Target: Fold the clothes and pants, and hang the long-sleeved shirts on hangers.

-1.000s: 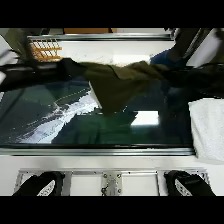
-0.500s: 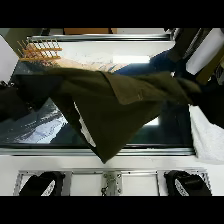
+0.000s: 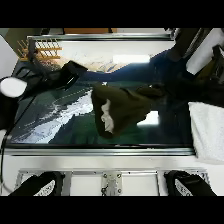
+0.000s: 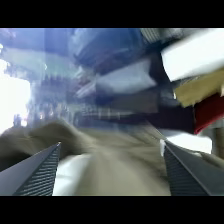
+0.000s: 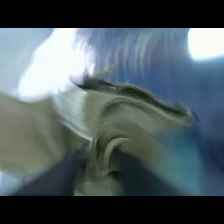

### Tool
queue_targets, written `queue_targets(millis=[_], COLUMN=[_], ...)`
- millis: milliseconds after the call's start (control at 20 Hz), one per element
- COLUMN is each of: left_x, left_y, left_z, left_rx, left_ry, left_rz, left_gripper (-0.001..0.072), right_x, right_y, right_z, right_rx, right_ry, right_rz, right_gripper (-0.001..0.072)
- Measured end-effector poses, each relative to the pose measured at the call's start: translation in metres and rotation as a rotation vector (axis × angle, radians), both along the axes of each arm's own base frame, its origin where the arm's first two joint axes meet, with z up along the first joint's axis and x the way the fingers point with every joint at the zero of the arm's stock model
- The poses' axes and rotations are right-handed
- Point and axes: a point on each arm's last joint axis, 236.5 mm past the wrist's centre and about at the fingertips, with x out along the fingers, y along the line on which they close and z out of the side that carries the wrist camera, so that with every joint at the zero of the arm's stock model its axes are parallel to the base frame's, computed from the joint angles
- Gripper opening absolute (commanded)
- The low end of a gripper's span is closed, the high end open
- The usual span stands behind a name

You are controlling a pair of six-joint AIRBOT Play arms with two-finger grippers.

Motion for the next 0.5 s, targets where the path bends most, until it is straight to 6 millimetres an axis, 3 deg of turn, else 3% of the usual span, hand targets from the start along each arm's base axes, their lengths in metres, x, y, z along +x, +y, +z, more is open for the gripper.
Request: queue_targets(millis=[100, 200, 350, 500], left_x=[0.041, 0.061, 0.054, 0.011], left_y=[0.004, 0.01, 0.024, 0.03], left_z=[-0.007, -0.019, -0.053, -0.118], left_rx=[-0.021, -0.002, 0.116, 0.262], left_ry=[0.021, 0.06, 0.143, 0.308], left_rz=[0.021, -0.001, -0.065, -0.159], left_gripper=[0.0692, 0.0692, 0.0692, 0.0692], right_x=[0.051, 0.082, 0.094, 0.079], right_y=[-0.006, -0.021, -0.042, -0.05], right_z=[0.002, 0.003, -0.002, -0.033], right_rx=[0.03, 0.039, 0.008, -0.12], right_ry=[-0.101, -0.163, -0.17, -0.071], right_rz=[-0.066, -0.125, -0.156, -0.075], right_gripper=[0.067, 0.067, 0.067, 0.067])
